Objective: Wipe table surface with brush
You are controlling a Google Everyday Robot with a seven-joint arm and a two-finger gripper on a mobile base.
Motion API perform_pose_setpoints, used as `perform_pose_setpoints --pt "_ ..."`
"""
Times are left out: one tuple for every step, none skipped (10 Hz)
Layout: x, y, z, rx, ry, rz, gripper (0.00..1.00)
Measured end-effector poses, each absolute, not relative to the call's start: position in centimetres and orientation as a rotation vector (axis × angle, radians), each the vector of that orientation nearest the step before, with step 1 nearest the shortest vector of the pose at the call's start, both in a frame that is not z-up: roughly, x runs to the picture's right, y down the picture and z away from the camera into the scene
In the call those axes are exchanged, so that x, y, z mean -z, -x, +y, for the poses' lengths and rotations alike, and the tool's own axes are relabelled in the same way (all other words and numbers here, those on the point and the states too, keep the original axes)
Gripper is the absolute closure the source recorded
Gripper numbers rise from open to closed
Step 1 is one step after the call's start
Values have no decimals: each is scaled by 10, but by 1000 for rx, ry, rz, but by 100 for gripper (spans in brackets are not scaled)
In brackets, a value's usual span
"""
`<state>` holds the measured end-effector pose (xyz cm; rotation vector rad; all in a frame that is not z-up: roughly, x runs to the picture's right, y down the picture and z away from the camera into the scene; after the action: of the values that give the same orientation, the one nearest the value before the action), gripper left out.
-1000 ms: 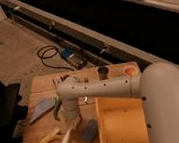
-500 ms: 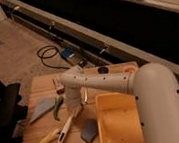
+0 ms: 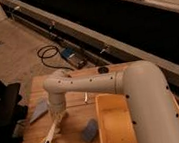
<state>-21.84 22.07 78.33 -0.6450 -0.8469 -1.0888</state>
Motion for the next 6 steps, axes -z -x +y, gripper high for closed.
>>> perform_pose_setpoints --pt "-774 225 229 1090 648 -855 100" --pt "-771 225 233 1082 654 -856 100" --pt "-770 220 235 1067 665 -850 100" --pt "-771 211 237 1050 676 -841 100" --pt "-773 194 239 1032 696 -821 100" --pt "-776 179 240 1015 713 -804 100"
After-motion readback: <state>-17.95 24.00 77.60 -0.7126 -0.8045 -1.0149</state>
